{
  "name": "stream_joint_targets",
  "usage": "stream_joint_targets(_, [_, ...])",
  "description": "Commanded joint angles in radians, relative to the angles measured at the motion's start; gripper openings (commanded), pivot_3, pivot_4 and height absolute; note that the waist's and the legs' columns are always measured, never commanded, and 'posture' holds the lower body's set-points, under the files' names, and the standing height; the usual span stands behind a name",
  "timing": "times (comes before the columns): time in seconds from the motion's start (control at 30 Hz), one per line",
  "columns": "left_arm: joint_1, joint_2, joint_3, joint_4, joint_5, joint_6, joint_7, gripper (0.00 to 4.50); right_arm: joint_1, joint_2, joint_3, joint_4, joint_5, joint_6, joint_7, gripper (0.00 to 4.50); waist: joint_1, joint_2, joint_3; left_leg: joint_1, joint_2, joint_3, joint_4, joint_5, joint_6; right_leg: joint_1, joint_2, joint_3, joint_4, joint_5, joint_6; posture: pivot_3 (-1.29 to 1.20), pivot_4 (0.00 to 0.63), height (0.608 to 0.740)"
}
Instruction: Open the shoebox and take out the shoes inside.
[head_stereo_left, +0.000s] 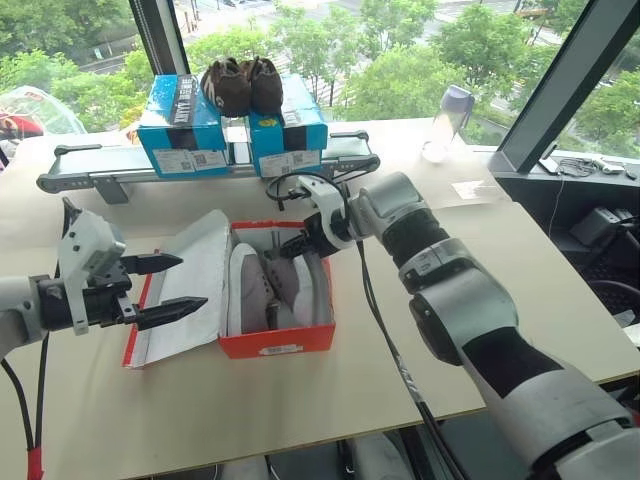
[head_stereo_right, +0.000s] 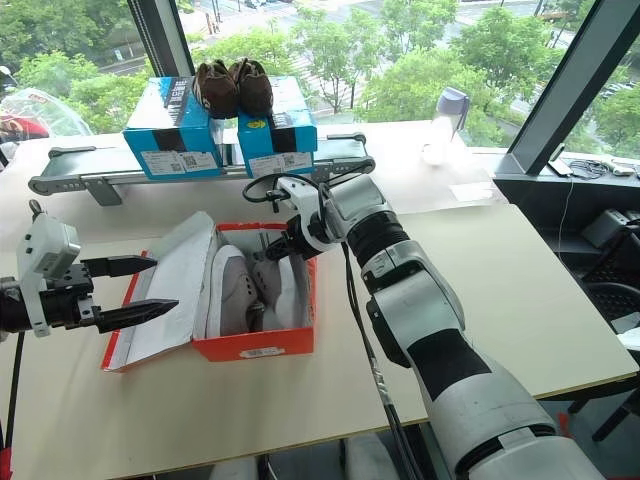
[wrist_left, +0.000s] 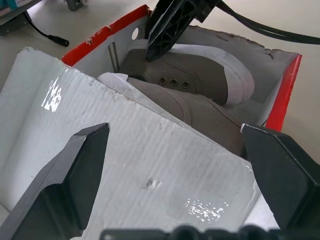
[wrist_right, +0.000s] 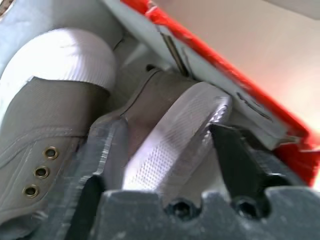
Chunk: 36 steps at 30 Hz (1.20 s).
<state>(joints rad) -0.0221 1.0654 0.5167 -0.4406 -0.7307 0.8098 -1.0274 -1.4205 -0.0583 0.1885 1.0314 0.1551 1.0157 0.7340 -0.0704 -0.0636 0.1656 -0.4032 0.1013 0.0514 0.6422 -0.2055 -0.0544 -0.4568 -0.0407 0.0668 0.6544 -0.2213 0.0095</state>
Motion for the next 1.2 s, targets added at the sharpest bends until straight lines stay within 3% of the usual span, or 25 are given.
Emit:
stream_joint_targets(0.03, [-0.004,0.021,0.031,-0.024,-0.002,-0.006,0.004,4.50,-0.003,0.011,-0.018,0.028,-0.017,0.003,-0.021,1.32,-0.002,0.000,0.000,0.000,0.000,0.000,0.000,0.000,0.000,0.000,0.000,0.000,0.000,0.000,0.000,0.00,0.150,0.740])
stream_joint_targets(0.13, [-0.021,0.026,0.015,-0.011,0.006,-0.014,0.003,4.50,-0.007,0.014,-0.031,0.023,-0.021,0.011,-0.022,0.49,-0.003,0.000,0.000,-0.001,0.000,0.000,0.000,0.000,0.000,-0.001,0.000,0.000,-0.001,0.000,0.000,0.00,0.150,0.740])
stream_joint_targets(0.3, [-0.041,0.032,-0.010,0.008,0.017,-0.024,-0.002,4.50,-0.012,0.012,-0.024,-0.012,-0.029,0.029,-0.010,0.40,-0.002,0.000,0.000,-0.001,0.000,0.000,0.000,0.000,0.000,-0.001,0.000,0.000,0.000,0.000,0.000,0.00,0.150,0.740])
stream_joint_targets(0.57, [-0.070,0.036,-0.043,0.039,0.038,-0.043,-0.018,4.50,-0.096,-0.053,-0.107,-0.221,0.091,0.310,0.049,0.40,0.001,0.003,0.002,-0.007,0.000,-0.001,-0.001,0.000,0.000,-0.004,0.000,0.000,-0.005,0.000,0.000,0.00,0.150,0.740])
stream_joint_targets(0.77, [-0.104,0.040,-0.091,0.068,0.053,-0.072,-0.034,4.50,-0.161,-0.137,-0.273,-0.351,0.190,0.505,-0.008,0.40,0.006,0.003,0.002,-0.018,0.000,-0.001,-0.001,-0.001,0.002,-0.012,0.000,-0.002,-0.006,0.001,0.001,0.00,0.150,0.740])
stream_joint_targets(0.87, [-0.142,0.044,-0.125,0.095,0.062,-0.085,-0.045,4.50,-0.215,-0.184,-0.442,-0.333,0.205,0.573,-0.082,0.40,0.010,0.003,0.002,-0.019,0.000,-0.001,-0.001,-0.002,0.002,-0.013,0.000,-0.002,-0.007,0.001,0.001,0.00,0.150,0.740])
stream_joint_targets(1.2, [-0.321,0.045,-0.273,0.198,0.107,-0.128,-0.098,4.50,-0.202,-0.208,-0.772,-0.357,0.198,0.597,-0.324,0.40,0.019,0.003,0.002,-0.020,0.000,-0.001,-0.001,-0.002,0.003,-0.014,0.000,-0.001,-0.007,0.002,0.001,0.00,0.150,0.740])
